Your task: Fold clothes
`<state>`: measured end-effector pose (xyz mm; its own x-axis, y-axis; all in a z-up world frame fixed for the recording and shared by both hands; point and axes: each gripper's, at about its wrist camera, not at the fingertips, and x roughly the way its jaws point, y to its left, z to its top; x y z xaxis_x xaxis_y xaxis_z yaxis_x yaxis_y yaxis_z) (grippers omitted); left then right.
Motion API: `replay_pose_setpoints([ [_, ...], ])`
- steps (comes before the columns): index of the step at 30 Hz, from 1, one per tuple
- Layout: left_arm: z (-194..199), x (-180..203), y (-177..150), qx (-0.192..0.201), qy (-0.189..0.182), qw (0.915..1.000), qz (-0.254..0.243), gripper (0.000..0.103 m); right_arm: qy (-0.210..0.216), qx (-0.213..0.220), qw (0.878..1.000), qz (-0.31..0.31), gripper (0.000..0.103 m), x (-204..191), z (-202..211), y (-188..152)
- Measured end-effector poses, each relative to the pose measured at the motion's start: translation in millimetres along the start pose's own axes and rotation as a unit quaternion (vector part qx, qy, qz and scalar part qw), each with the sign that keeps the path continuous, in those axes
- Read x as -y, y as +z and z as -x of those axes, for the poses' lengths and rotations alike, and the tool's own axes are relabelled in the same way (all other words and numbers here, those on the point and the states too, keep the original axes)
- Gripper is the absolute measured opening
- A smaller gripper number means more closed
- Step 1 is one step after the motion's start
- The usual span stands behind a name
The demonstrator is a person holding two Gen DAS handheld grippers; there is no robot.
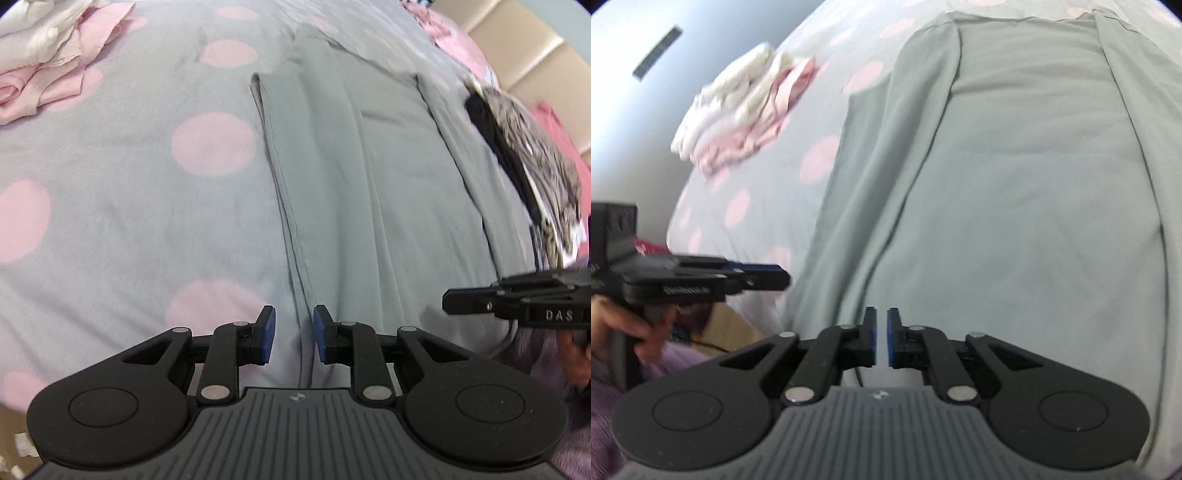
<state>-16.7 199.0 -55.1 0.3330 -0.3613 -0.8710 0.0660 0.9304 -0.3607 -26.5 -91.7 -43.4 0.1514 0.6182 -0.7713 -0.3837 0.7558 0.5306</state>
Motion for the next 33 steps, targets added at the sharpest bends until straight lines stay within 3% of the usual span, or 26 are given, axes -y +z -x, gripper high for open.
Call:
replay_pose_setpoints([
  [8, -21.4, 3.0, 11.8, 0.007, -0.034, 0.9992, 0.019, 0.019, 0.034, -0.002, 0.998, -0.047, 0.013, 11.4, -17.3, 5.7],
  [14, -30.6, 6.0, 9.5, 0.001, -0.031, 0.9995, 0.012, 0.022, 0.034, -0.008, 0.998, -0.056, 0.014, 10.9, -34.6, 13.5],
  [16, -29.1, 5.2, 8.4, -0.001, -0.024, 0.9997, 0.010, 0.015, 0.036, -0.009, 0.998, -0.058, 0.014, 11.5, -39.7, 14.3],
  [19, -28.8, 6.1, 7.3, -0.003, -0.016, 0.9999, 0.002, 0.007, 0.035, -0.004, 0.998, -0.052, 0.001, 9.7, -41.4, 15.7],
  [25, -29.8, 5.5, 6.6, -0.006, -0.010, 0.9999, 0.004, 0.005, 0.022, 0.020, 0.999, -0.044, 0.001, 8.3, -15.7, 14.6],
  [28, -29.8, 3.6, 6.9, -0.007, -0.012, 0.9998, 0.011, 0.004, -0.005, 0.014, 0.999, -0.051, 0.001, 16.1, -7.2, 12.5],
  [33, -29.8, 2.7, 8.9, -0.011, -0.013, 0.9997, 0.017, 0.005, -0.011, -0.002, 0.997, -0.075, 0.003, 30.3, -17.2, 11.3],
])
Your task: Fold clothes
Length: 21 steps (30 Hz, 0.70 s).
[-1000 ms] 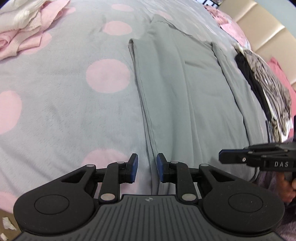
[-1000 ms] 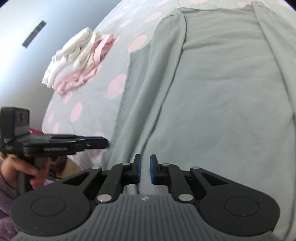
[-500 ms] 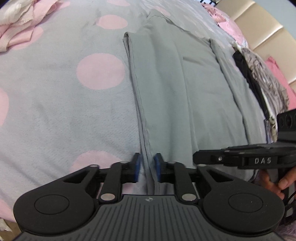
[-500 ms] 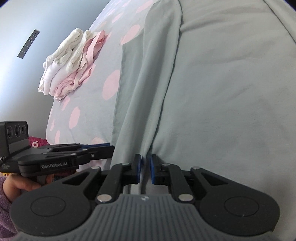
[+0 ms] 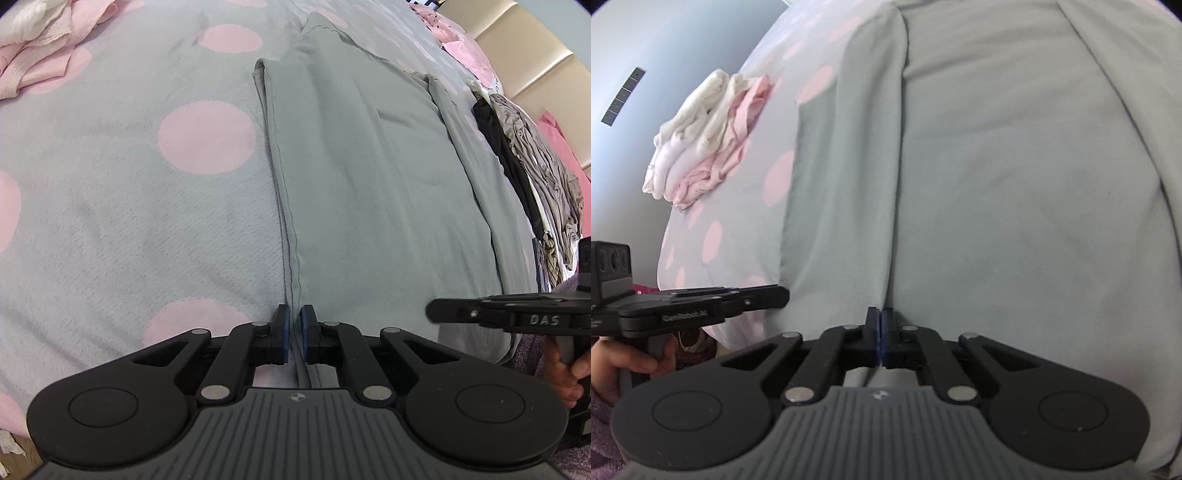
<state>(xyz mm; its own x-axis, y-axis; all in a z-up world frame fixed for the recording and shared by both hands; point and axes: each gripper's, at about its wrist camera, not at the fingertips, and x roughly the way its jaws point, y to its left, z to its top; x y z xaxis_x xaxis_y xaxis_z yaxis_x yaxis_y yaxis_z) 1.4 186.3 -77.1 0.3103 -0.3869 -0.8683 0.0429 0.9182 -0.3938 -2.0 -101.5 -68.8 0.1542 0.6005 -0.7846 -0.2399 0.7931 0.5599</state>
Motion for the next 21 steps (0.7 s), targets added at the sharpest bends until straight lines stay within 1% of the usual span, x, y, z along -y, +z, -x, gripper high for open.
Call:
replay_pose_setpoints([
  [1, 0.5, 0.0, 0.1, 0.000, -0.001, 1.0000, 0.000, 0.005, 0.003, -0.001, 1.000, -0.003, 0.006, 0.7, 0.1, -0.1],
  [4, 5.9, 0.9, -2.1, 0.005, -0.008, 0.9999, -0.004, 0.005, 0.008, 0.000, 1.000, -0.009, 0.008, 2.8, 5.4, -2.1],
  [5, 8.3, 1.0, -3.4, 0.007, -0.013, 0.9999, -0.005, 0.005, 0.007, -0.001, 1.000, -0.006, 0.011, 2.6, 7.3, -3.7],
  [7, 14.1, 0.1, -8.0, 0.006, -0.029, 0.9996, -0.006, 0.005, 0.010, -0.011, 1.000, 0.010, 0.013, -1.1, 8.5, -8.6],
  [9, 20.5, 0.1, -14.4, 0.002, -0.036, 0.9993, -0.010, 0.008, 0.015, -0.024, 0.999, 0.028, 0.015, -5.8, 8.9, -14.1],
  [10, 23.3, 0.5, -17.4, -0.002, -0.039, 0.9991, -0.014, 0.014, 0.018, -0.030, 0.999, 0.038, 0.019, -8.2, 9.1, -16.8],
  [11, 25.9, 1.4, -20.7, -0.007, -0.042, 0.9989, -0.020, 0.022, 0.019, -0.036, 0.998, 0.047, 0.026, -10.7, 8.5, -19.4],
  [12, 28.1, 2.8, -23.9, -0.011, -0.042, 0.9987, -0.026, 0.027, 0.018, -0.042, 0.997, 0.055, 0.028, -13.2, 7.2, -21.9],
  [13, 29.3, 5.7, -26.8, -0.015, -0.037, 0.9985, -0.036, 0.035, 0.016, -0.048, 0.997, 0.064, 0.028, -15.9, 5.3, -23.9],
  [14, 29.6, 9.6, -29.3, -0.018, -0.028, 0.9983, -0.048, 0.039, 0.012, -0.051, 0.996, 0.072, 0.028, -18.1, 3.0, -24.8],
  [16, 26.3, 17.1, -32.1, -0.026, -0.009, 0.9970, -0.072, 0.039, 0.010, -0.056, 0.995, 0.080, 0.021, -19.9, -0.1, -25.7],
  [18, 22.9, 21.4, -35.6, -0.029, 0.008, 0.9956, -0.088, 0.038, 0.012, -0.061, 0.995, 0.078, 0.020, -19.3, -1.2, -26.2],
  [19, 21.1, 22.4, -36.9, -0.032, 0.010, 0.9950, -0.094, 0.035, 0.013, -0.063, 0.995, 0.076, 0.020, -18.6, -1.5, -26.3],
  [20, 19.3, 23.0, -37.5, -0.036, 0.011, 0.9945, -0.097, 0.028, 0.013, -0.064, 0.995, 0.074, 0.020, -18.0, -1.6, -26.8],
  [21, 17.4, 23.3, -38.1, -0.039, 0.012, 0.9941, -0.100, 0.024, 0.013, -0.064, 0.995, 0.073, 0.012, -17.7, -1.6, -27.5],
])
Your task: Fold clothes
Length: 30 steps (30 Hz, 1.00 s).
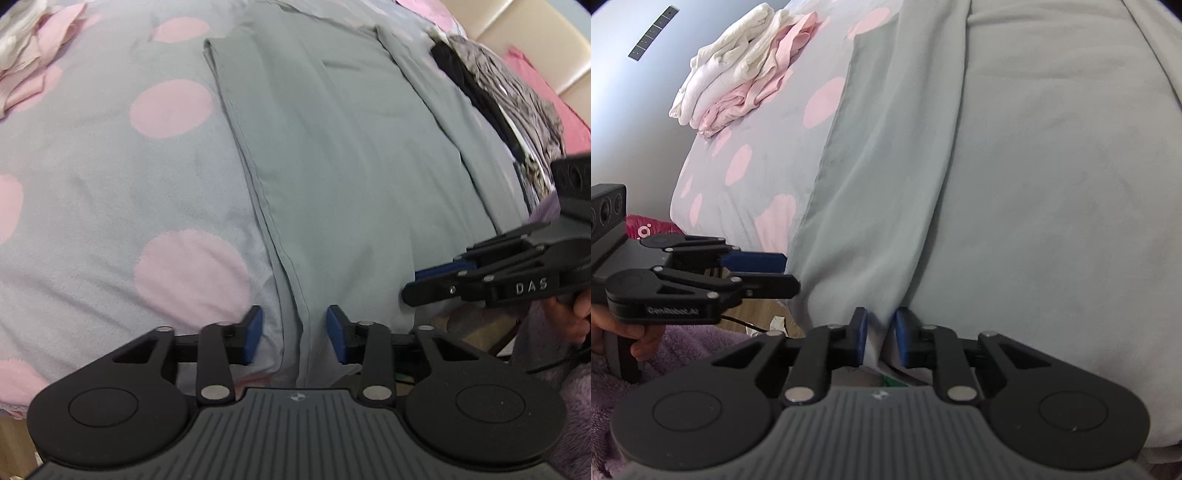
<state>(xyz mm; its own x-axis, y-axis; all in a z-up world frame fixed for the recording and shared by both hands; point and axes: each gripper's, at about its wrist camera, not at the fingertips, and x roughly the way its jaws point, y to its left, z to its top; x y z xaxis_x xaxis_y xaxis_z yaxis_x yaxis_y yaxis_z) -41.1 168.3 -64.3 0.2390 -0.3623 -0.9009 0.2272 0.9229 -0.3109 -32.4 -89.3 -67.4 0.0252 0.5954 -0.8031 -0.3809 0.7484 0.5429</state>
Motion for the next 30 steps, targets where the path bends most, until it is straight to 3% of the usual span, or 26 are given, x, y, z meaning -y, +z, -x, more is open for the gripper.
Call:
replay_pose_setpoints([
  [2, -3.1, -0.5, -0.8, -0.011, 0.005, 0.9999, -0.001, 0.008, -0.007, -0.002, 1.000, 0.004, 0.001, -0.5, -0.1, -1.8],
  [12, 0.2, -4.7, -6.7, -0.030, 0.014, 0.9994, 0.013, 0.006, -0.037, 0.005, 0.999, 0.007, 0.007, 0.5, 11.1, -5.8],
  [18, -3.3, 8.1, -17.3, -0.055, 0.025, 0.9975, -0.037, 0.030, -0.042, 0.015, 0.999, -0.005, 0.014, 4.6, 17.4, -4.6],
  [24, -11.1, 18.0, -24.7, -0.065, 0.067, 0.9916, -0.090, 0.031, -0.036, 0.008, 0.999, 0.005, 0.017, 1.3, 14.2, -5.2],
  [30, -21.4, 23.8, -29.8, -0.072, 0.068, 0.9879, -0.119, 0.031, -0.036, 0.005, 0.999, 0.009, 0.017, -0.3, 13.2, -6.9],
])
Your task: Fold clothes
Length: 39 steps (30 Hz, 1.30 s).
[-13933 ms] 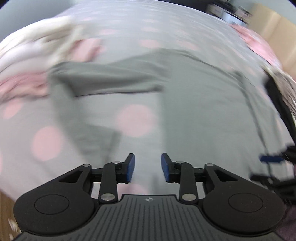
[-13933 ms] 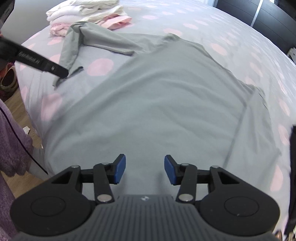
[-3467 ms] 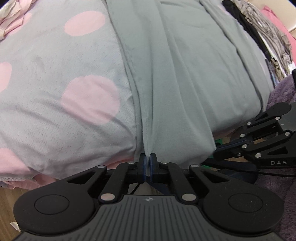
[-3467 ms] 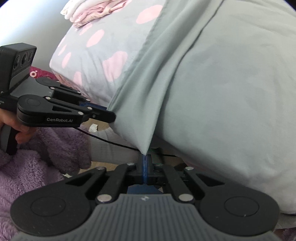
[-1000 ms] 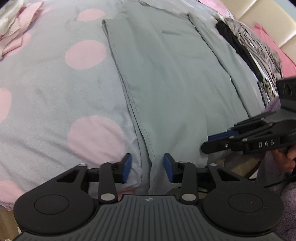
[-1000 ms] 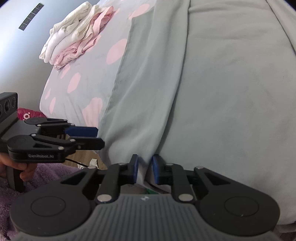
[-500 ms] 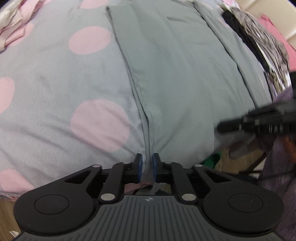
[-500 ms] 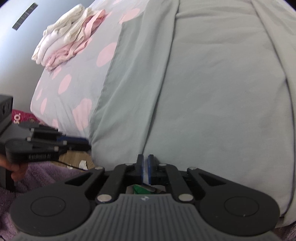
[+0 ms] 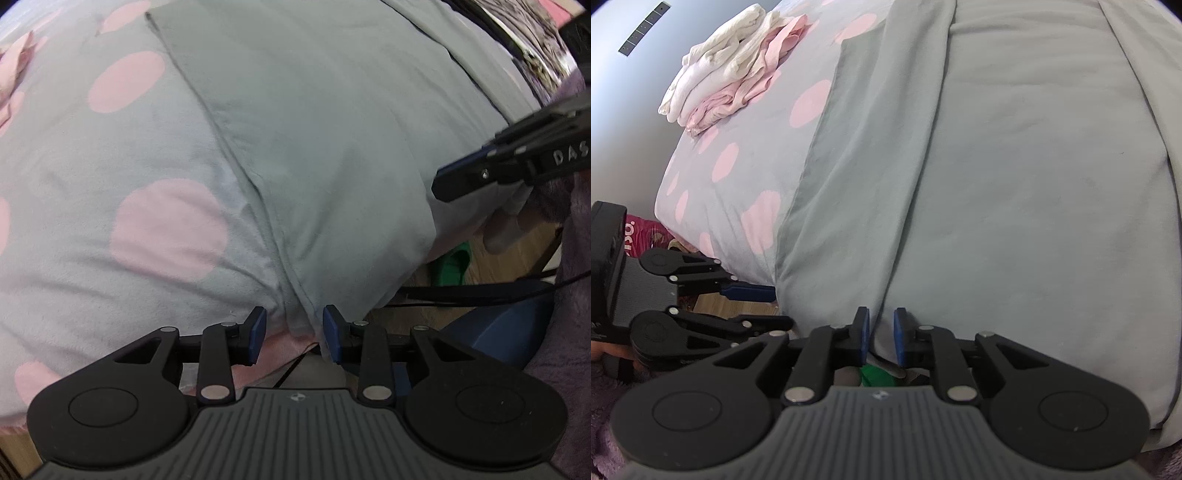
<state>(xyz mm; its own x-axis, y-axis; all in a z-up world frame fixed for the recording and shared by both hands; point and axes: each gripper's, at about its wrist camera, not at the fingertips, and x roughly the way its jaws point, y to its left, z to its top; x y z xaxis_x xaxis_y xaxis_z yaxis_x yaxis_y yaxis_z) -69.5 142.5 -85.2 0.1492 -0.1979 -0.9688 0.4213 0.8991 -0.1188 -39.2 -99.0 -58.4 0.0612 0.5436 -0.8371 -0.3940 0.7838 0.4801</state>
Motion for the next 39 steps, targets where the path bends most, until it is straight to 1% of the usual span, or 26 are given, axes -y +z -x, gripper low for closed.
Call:
replay_pose_setpoints([
  [2, -4.4, 6.5, -0.4, 0.000, 0.002, 0.9999, -0.016, 0.030, 0.000, -0.001, 1.000, 0.001, 0.018, -0.9, 0.2, -1.0],
  [3, -6.7, 9.7, -0.6, -0.001, 0.004, 0.9997, -0.024, 0.027, 0.000, -0.001, 1.000, 0.002, 0.018, -1.6, 0.0, -1.3],
  [5, -12.3, 16.7, 1.5, -0.002, 0.011, 0.9992, -0.037, 0.015, 0.001, -0.002, 1.000, 0.004, 0.018, -2.8, -0.1, -2.1],
  [6, -14.3, 17.6, 2.4, -0.003, 0.011, 0.9991, -0.042, 0.013, 0.002, -0.003, 1.000, 0.005, 0.018, -3.5, 0.1, -2.5],
  [8, -16.4, 18.5, 3.5, -0.004, 0.010, 0.9988, -0.048, 0.006, 0.004, -0.002, 1.000, 0.007, 0.018, -4.8, 0.8, -3.9],
  [10, -10.6, 16.2, 1.9, -0.003, 0.000, 0.9989, -0.046, 0.002, 0.005, -0.001, 1.000, 0.008, 0.018, -5.7, 2.3, -4.4],
  [13, 0.1, 14.1, -0.5, 0.001, -0.019, 0.9988, -0.044, 0.002, 0.010, 0.000, 1.000, 0.009, 0.018, -7.2, 4.6, -5.1],
  [17, 21.5, 13.9, -1.8, 0.023, -0.062, 0.9971, -0.038, 0.002, 0.029, 0.005, 0.999, 0.030, 0.019, -19.1, 9.7, -6.9],
  [20, 33.6, 11.1, 0.2, 0.041, -0.098, 0.9941, -0.025, 0.002, 0.039, 0.018, 0.998, 0.055, 0.022, -30.4, 15.8, -9.1],
  [23, 36.4, 13.8, 5.7, 0.053, -0.123, 0.9908, -0.017, 0.001, 0.060, 0.027, 0.996, 0.058, 0.023, -38.5, 19.4, -9.8],
  [26, 36.6, 14.8, 13.1, 0.057, -0.130, 0.9895, -0.025, 0.001, 0.075, 0.025, 0.996, 0.051, 0.024, -43.0, 16.2, -8.7],
  [27, 36.0, 15.4, 14.9, 0.057, -0.131, 0.9894, -0.027, 0.001, 0.077, 0.023, 0.996, 0.049, 0.029, -44.2, 14.1, -8.2],
  [29, 32.2, 18.6, 16.9, 0.057, -0.134, 0.9889, -0.031, 0.001, 0.075, 0.018, 0.996, 0.045, 0.032, -46.4, 8.5, -7.1],
  [34, 30.8, 23.2, 15.1, 0.059, -0.141, 0.9877, -0.035, 0.001, 0.063, -0.001, 0.997, 0.035, 0.032, -51.5, -9.6, -4.5],
  [35, 31.2, 23.2, 14.7, 0.059, -0.142, 0.9875, -0.036, 0.001, 0.060, -0.005, 0.998, 0.033, 0.032, -52.2, -12.9, -4.2],
  [36, 31.3, 23.0, 14.5, 0.059, -0.143, 0.9873, -0.037, 0.001, 0.056, -0.008, 0.998, 0.033, 0.028, -52.7, -15.9, -4.0],
  [38, 31.7, 22.4, 14.1, 0.058, -0.144, 0.9871, -0.039, 0.001, 0.055, -0.017, 0.998, 0.031, 0.008, -52.0, -19.6, -3.9],
  [39, 32.6, 21.7, 14.4, 0.055, -0.145, 0.9870, -0.042, 0.001, 0.056, -0.018, 0.998, 0.031, 0.008, -50.8, -19.8, -4.1],
])
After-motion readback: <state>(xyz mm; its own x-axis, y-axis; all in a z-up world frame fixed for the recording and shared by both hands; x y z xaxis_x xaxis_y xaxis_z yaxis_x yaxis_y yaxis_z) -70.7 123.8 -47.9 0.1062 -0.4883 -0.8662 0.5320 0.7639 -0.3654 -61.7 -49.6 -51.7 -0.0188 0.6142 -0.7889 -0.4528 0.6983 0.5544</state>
